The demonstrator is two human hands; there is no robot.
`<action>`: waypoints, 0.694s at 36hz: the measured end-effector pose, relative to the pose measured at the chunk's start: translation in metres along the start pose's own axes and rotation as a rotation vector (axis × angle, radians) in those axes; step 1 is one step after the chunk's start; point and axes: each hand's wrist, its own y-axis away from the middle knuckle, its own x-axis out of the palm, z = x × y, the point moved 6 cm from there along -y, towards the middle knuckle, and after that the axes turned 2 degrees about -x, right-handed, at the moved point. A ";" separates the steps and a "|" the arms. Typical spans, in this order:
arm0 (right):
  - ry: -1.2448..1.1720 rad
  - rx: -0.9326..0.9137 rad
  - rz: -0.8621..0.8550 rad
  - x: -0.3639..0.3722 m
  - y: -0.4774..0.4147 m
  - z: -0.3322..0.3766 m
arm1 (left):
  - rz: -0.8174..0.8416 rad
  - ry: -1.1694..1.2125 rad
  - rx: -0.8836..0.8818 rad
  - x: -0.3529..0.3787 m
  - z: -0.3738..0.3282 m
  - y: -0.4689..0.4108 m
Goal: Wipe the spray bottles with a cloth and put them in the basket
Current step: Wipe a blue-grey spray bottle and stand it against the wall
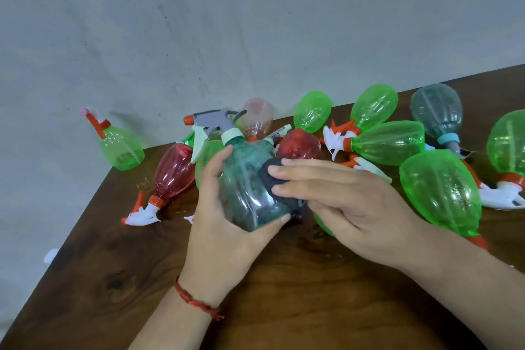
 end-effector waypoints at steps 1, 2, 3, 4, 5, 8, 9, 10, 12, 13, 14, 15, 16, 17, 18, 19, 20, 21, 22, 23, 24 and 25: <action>0.000 0.019 -0.017 -0.001 -0.001 -0.001 | 0.016 -0.020 0.022 0.001 -0.001 0.000; -0.004 0.038 -0.040 -0.003 -0.002 -0.001 | 0.038 -0.033 0.039 0.004 -0.002 0.001; -0.013 0.055 -0.064 -0.004 -0.004 -0.001 | 0.061 -0.032 0.047 0.006 -0.002 0.002; -0.026 0.076 -0.088 -0.005 -0.005 -0.002 | 0.087 -0.021 0.048 0.009 -0.002 0.002; -0.041 0.105 -0.107 -0.005 -0.005 -0.003 | 0.114 -0.020 0.052 0.012 -0.002 0.003; -0.096 0.186 -0.133 -0.004 -0.005 -0.009 | 0.164 -0.062 0.065 0.018 0.001 0.004; -0.105 0.197 -0.137 -0.003 -0.004 -0.010 | 0.169 -0.066 0.062 0.018 0.002 0.005; -0.111 0.202 -0.140 -0.002 -0.003 -0.010 | 0.169 -0.066 0.066 0.018 0.002 0.004; -0.128 0.202 -0.153 -0.002 -0.002 -0.010 | 0.174 -0.073 0.084 0.019 0.002 0.003; -0.143 0.202 -0.159 -0.003 -0.002 -0.010 | 0.174 -0.071 0.087 0.019 0.002 0.003; -0.157 0.201 -0.161 -0.002 -0.001 -0.011 | 0.167 -0.061 0.085 0.019 0.002 0.004; -0.162 0.197 -0.160 -0.002 0.000 -0.011 | 0.156 -0.051 0.082 0.019 0.001 0.005; -0.160 0.191 -0.157 -0.002 0.001 -0.010 | 0.146 -0.045 0.078 0.019 0.000 0.005; -0.154 0.184 -0.150 -0.002 0.002 -0.010 | 0.135 -0.041 0.075 0.020 -0.001 0.006; -0.146 0.173 -0.141 -0.002 0.003 -0.010 | 0.120 -0.037 0.069 0.020 -0.003 0.006; -0.135 0.160 -0.131 -0.001 0.005 -0.010 | 0.103 -0.027 0.059 0.020 -0.004 0.007; -0.121 0.146 -0.124 -0.001 0.005 -0.009 | 0.089 -0.015 0.047 0.019 -0.004 0.007; -0.107 0.132 -0.117 -0.001 0.006 -0.008 | 0.079 -0.008 0.033 0.019 -0.004 0.006; -0.099 0.117 -0.109 0.000 0.007 -0.007 | 0.070 -0.008 0.017 0.018 -0.003 0.005; -0.092 0.101 -0.103 0.001 0.007 -0.006 | 0.062 -0.007 0.004 0.016 -0.003 0.004; -0.086 0.081 -0.097 0.001 0.007 -0.005 | 0.052 -0.001 -0.007 0.014 -0.001 0.003; -0.078 0.060 -0.088 0.002 0.007 -0.003 | 0.040 0.007 -0.018 0.012 0.001 0.002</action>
